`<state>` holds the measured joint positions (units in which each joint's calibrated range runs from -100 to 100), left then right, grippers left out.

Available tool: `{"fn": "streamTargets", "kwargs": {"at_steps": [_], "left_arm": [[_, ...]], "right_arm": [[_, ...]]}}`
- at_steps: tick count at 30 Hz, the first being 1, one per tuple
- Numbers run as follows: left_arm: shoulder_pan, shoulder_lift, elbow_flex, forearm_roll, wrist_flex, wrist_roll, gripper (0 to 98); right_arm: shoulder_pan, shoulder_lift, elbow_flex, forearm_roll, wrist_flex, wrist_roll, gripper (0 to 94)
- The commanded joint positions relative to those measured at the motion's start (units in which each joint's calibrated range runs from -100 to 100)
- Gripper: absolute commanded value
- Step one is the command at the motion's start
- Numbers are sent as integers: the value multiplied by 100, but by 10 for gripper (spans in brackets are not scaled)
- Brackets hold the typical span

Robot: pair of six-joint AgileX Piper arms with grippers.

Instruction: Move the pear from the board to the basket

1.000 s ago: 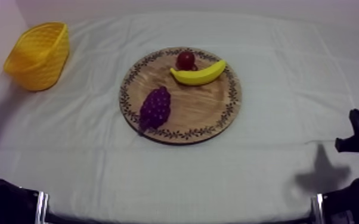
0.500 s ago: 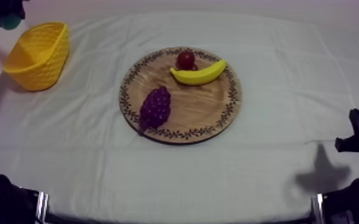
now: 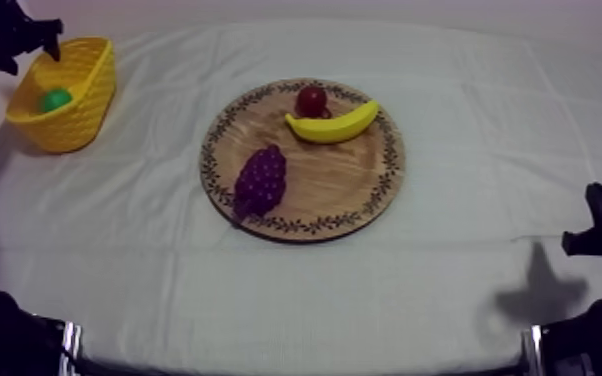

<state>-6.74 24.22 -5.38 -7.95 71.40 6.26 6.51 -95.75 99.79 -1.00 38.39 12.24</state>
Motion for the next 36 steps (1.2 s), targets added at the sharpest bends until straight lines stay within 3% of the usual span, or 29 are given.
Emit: {"fn": "streamTargets", "kwargs": {"at_steps": [1, 7, 13, 26, 36], "left_arm": [[7, -70, 35, 5, 5, -4, 916], [50, -681, 329, 12, 23, -17, 933], [100, -1969, 922, 81, 29, -90, 875], [264, -5643, 2116, 223, 74, -518, 556], [452, -8129, 3494, 340, -320, -576, 204]], "right_arm": [[0, -1, -1, 0, 0, -1, 3], [0, -1, -1, 0, 0, -1, 3], [0, -1, -1, 0, 0, -1, 3], [0, -1, -1, 0, 0, -1, 3], [0, -1, -1, 0, 0, -1, 3]]}}
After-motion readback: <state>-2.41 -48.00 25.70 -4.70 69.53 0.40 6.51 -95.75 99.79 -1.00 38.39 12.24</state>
